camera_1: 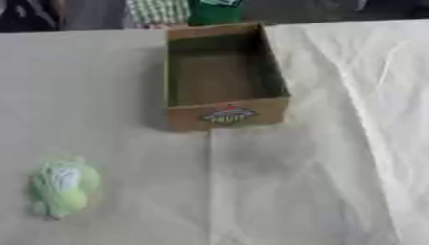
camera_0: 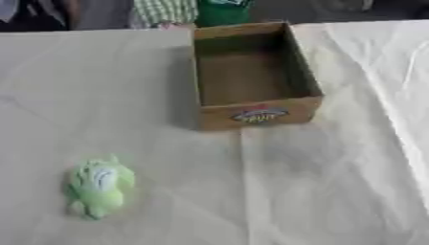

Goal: Pick up objects on the table and place them in the box.

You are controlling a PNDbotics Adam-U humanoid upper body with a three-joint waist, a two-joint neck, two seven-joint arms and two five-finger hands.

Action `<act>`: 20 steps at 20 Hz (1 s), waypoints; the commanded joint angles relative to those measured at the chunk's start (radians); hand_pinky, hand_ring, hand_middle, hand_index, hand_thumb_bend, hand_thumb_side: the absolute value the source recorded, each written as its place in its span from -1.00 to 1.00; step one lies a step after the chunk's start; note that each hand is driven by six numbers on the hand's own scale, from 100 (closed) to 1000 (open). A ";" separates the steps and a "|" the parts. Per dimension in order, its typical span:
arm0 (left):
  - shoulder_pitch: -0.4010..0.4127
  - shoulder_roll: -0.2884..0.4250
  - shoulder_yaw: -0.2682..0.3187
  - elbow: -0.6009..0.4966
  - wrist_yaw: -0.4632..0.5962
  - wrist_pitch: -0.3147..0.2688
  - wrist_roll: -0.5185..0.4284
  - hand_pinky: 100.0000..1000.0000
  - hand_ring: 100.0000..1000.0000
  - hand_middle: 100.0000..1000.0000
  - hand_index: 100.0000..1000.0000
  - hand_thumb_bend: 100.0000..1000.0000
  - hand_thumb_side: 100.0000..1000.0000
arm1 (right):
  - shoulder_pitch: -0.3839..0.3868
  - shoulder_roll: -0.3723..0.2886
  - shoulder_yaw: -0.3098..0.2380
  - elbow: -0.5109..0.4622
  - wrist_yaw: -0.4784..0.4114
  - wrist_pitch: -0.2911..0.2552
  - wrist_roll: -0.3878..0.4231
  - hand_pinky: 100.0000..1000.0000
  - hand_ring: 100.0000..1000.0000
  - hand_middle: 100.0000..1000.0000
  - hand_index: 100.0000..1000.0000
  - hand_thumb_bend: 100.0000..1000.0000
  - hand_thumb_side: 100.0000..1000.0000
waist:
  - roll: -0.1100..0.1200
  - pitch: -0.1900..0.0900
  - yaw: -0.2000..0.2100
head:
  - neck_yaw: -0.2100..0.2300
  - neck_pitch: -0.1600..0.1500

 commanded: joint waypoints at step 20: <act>0.000 0.072 -0.001 -0.020 -0.029 -0.004 -0.016 0.60 0.17 0.12 0.59 -0.72 0.40 | -0.010 -0.032 -0.005 -0.014 0.004 0.001 0.001 0.65 0.38 0.43 0.74 -1.00 -0.09 | -0.001 -0.019 0.001 | -0.015 0.068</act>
